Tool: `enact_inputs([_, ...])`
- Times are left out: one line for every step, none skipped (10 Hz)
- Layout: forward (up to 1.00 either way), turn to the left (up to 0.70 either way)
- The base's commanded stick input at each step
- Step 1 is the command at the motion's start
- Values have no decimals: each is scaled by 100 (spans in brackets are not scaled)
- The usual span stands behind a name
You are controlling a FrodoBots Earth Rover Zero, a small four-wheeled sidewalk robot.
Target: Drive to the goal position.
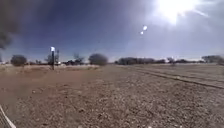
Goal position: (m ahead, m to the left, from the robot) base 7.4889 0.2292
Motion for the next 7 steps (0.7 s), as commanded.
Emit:
enact_inputs([70, 0])
enact_inputs([70, 0])
enact_inputs([70, 0])
enact_inputs([70, 0])
enact_inputs([70, 0])
enact_inputs([70, 0])
enact_inputs([70, 0])
